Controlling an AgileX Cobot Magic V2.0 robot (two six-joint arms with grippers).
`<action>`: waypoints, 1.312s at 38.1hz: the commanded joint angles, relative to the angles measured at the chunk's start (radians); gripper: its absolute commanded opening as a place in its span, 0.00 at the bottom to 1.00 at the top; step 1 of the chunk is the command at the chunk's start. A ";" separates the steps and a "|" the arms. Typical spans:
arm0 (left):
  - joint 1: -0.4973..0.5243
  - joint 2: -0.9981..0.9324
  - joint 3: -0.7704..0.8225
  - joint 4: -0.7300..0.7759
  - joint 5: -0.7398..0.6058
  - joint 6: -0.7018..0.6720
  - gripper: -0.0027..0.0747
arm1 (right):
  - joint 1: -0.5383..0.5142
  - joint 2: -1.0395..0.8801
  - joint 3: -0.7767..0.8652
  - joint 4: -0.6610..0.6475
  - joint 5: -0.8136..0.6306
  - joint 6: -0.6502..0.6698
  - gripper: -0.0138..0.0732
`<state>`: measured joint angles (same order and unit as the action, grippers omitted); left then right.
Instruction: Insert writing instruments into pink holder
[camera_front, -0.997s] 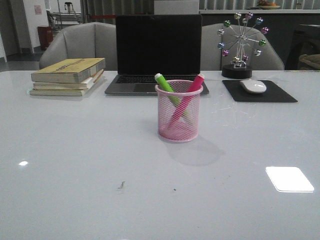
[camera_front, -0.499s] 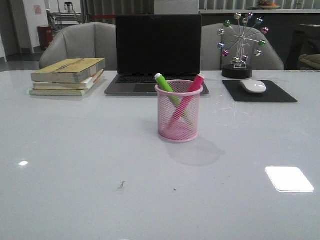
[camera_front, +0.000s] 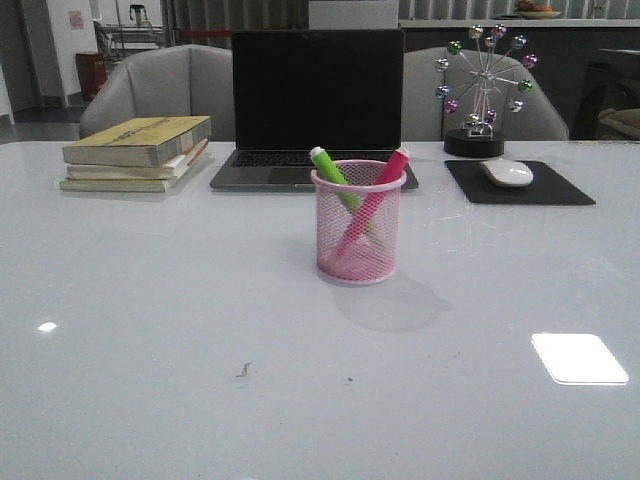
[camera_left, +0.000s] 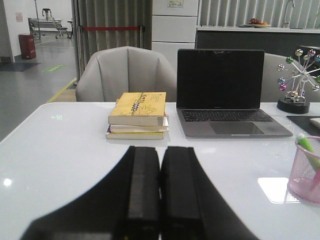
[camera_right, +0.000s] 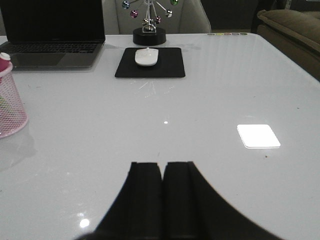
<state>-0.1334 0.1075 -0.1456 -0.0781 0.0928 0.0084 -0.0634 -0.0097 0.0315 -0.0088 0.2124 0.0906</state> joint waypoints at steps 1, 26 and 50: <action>0.003 -0.050 0.030 -0.009 -0.093 -0.008 0.16 | 0.001 -0.019 -0.007 -0.001 -0.092 -0.005 0.22; 0.003 -0.136 0.165 0.024 -0.068 -0.008 0.16 | 0.001 -0.019 -0.007 -0.001 -0.092 -0.005 0.22; 0.003 -0.134 0.165 0.024 -0.068 -0.008 0.16 | 0.001 -0.019 -0.007 -0.001 -0.092 -0.005 0.22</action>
